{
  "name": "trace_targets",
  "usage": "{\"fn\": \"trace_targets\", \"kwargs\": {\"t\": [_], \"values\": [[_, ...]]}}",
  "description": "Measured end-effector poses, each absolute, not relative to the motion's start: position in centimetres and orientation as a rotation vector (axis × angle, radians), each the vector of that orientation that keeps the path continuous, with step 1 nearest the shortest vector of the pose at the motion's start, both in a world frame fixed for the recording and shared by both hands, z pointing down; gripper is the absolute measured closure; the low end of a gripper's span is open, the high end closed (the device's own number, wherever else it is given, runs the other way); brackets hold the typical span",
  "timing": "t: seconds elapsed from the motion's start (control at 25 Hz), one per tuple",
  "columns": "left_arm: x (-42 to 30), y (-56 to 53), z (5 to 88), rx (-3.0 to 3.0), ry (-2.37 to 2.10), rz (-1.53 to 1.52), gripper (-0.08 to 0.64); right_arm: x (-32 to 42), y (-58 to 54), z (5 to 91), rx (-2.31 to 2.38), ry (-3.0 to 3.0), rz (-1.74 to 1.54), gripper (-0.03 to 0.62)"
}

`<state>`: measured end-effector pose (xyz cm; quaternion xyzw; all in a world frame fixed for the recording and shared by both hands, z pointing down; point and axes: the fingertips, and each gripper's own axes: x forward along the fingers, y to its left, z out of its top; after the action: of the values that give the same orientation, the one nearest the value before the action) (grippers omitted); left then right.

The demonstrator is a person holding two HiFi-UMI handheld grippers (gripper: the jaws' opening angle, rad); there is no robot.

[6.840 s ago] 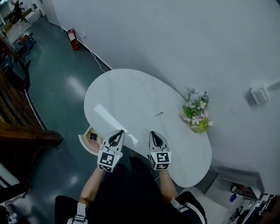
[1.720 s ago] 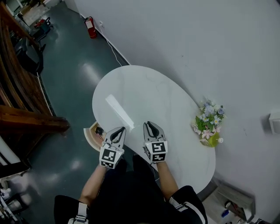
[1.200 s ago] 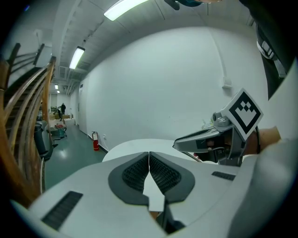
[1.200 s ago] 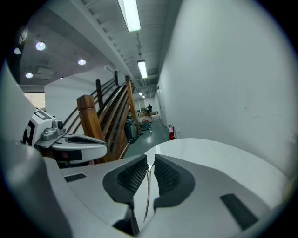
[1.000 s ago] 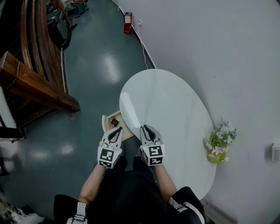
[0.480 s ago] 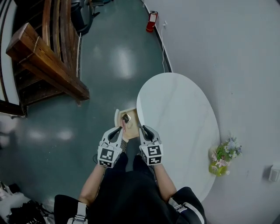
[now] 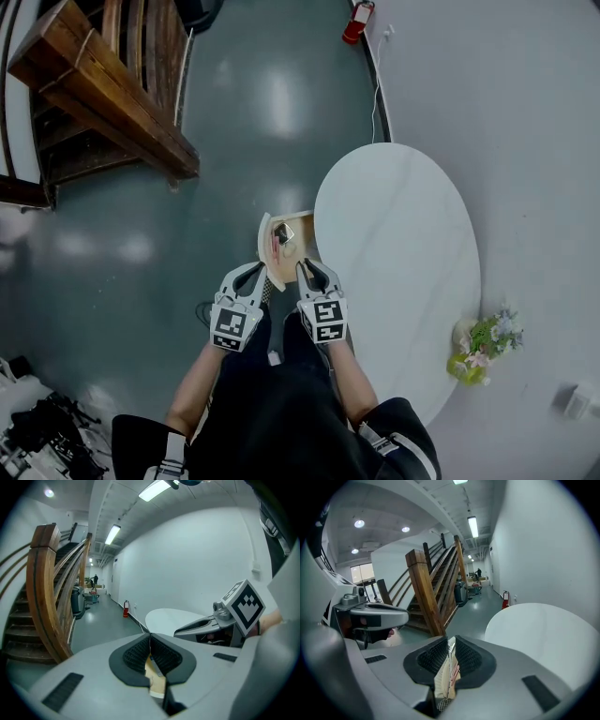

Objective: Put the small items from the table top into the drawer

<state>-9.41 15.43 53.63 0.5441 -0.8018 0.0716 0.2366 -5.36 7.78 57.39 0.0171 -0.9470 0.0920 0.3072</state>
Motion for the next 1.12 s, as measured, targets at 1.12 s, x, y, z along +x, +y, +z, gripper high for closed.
{"fn": "trace_targets", "kwargs": {"t": [1.12], "values": [[-10.4, 17.0, 65.4, 1.397, -2.080, 0.149, 0.540, -6.4, 9.3, 70.9, 0.021, -2.349, 0.280, 0.522]]}}
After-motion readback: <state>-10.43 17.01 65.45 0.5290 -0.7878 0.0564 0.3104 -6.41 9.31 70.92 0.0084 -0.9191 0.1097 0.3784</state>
